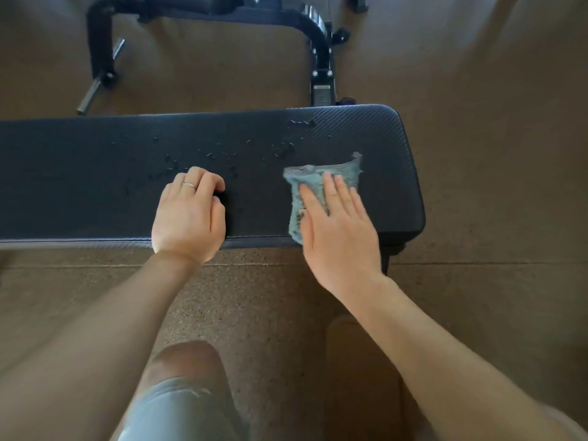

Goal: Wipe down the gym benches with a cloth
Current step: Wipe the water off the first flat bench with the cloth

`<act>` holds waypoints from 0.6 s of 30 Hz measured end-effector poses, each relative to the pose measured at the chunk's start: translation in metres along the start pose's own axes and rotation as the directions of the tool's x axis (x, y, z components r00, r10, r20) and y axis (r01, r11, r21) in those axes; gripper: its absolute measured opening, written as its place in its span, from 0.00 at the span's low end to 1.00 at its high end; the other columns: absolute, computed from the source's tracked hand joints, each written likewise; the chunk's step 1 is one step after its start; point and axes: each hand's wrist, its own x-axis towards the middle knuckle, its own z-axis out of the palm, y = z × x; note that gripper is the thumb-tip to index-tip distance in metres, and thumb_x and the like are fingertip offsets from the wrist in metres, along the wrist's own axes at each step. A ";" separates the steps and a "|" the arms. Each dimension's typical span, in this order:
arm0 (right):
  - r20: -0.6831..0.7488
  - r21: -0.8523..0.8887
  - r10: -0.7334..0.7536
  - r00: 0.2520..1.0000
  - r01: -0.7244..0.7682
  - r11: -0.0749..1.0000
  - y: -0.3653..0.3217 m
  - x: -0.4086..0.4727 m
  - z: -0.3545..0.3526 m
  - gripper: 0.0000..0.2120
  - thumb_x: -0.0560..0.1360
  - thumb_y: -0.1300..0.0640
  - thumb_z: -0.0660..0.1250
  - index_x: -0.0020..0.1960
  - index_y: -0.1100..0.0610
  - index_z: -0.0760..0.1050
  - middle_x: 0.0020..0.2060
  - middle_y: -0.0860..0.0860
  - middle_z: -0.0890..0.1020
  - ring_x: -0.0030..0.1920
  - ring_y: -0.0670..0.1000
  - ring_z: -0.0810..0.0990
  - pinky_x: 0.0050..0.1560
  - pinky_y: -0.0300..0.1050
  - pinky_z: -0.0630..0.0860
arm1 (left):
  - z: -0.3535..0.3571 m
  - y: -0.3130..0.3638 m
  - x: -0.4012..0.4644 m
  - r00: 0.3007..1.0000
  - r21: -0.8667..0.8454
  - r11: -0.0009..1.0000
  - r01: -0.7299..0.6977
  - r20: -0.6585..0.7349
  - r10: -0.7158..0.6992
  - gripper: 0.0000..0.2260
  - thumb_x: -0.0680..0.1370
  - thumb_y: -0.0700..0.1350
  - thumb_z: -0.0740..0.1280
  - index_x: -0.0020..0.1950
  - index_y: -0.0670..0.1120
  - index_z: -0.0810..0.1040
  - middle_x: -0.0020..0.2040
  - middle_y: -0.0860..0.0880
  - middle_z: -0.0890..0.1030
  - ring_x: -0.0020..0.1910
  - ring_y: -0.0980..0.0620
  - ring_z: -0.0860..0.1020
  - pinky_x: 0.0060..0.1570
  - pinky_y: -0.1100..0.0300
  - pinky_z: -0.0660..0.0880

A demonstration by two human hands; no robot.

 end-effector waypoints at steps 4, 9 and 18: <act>0.060 -0.061 0.327 0.943 -0.323 0.944 0.054 0.024 -0.023 0.28 0.86 0.46 0.44 0.84 0.55 0.48 0.82 0.62 0.49 0.82 0.61 0.47 0.82 0.56 0.46 | 0.000 0.000 0.000 1.000 0.017 1.000 -0.008 -0.004 0.008 0.11 0.79 0.41 0.55 0.54 0.41 0.75 0.52 0.42 0.77 0.48 0.38 0.73 0.51 0.44 0.71; 0.108 -0.035 0.066 0.992 -0.063 0.997 -0.062 0.013 0.000 0.30 0.85 0.46 0.43 0.83 0.57 0.45 0.81 0.64 0.46 0.82 0.62 0.44 0.81 0.59 0.47 | 0.000 -0.003 0.001 0.999 0.014 0.999 -0.035 0.008 0.035 0.12 0.80 0.44 0.54 0.54 0.42 0.75 0.52 0.43 0.77 0.49 0.40 0.72 0.50 0.44 0.70; -0.021 -0.029 0.346 0.938 -0.346 0.938 -0.025 0.011 0.003 0.28 0.85 0.46 0.42 0.83 0.53 0.53 0.82 0.58 0.55 0.82 0.57 0.51 0.81 0.51 0.46 | -0.031 -0.042 0.012 0.964 -0.067 0.969 -0.239 0.106 0.245 0.15 0.83 0.48 0.56 0.58 0.44 0.79 0.54 0.46 0.80 0.52 0.45 0.77 0.55 0.50 0.73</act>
